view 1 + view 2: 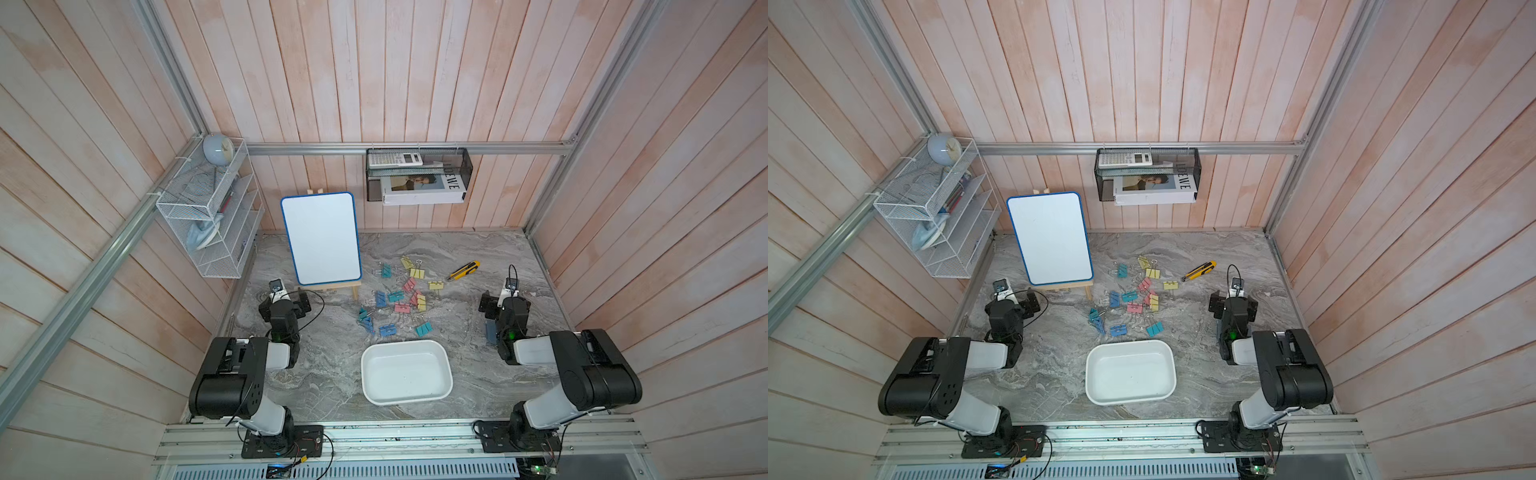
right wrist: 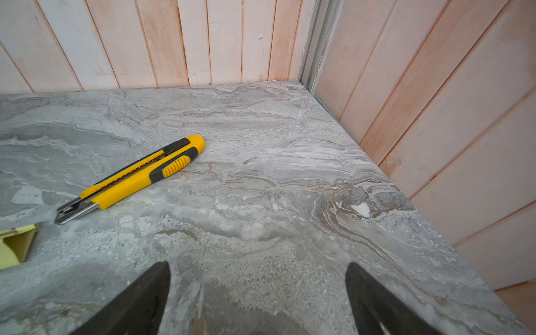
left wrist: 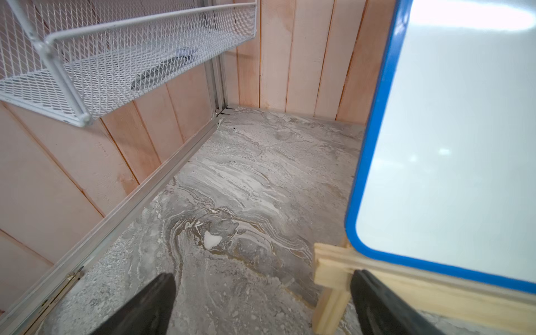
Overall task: Put the binder clips in the storage box
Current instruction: Adjust the storage box at the center of the board.
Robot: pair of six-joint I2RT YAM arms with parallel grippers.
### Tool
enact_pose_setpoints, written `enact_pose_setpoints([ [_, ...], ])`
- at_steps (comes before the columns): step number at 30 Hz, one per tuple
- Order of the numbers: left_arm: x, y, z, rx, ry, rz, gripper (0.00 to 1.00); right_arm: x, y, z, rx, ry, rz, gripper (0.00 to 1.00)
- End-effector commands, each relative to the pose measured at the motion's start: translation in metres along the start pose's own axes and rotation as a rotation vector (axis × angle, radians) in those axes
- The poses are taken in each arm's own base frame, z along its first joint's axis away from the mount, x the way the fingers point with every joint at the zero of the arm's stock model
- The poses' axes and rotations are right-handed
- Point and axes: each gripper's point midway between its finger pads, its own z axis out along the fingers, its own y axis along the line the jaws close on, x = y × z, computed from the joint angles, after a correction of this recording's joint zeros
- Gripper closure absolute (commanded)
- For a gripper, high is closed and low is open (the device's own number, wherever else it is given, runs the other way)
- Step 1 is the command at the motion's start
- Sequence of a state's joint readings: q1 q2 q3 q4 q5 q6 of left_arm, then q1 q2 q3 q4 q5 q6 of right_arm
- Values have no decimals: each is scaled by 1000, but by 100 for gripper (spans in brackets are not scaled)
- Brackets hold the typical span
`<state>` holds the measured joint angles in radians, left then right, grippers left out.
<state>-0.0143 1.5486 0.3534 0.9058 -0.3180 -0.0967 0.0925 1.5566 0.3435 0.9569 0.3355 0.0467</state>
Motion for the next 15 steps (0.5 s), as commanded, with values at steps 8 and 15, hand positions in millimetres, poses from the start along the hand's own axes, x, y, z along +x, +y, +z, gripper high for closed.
enact_pose_setpoints([
  [8, -9, -7, 3, 24, -27, 4, 0, -7, -8, 3, 56, -23, 5, 2],
  [15, -10, -7, 3, 24, -30, 3, 0, -7, -8, 3, 55, -24, 6, 2],
])
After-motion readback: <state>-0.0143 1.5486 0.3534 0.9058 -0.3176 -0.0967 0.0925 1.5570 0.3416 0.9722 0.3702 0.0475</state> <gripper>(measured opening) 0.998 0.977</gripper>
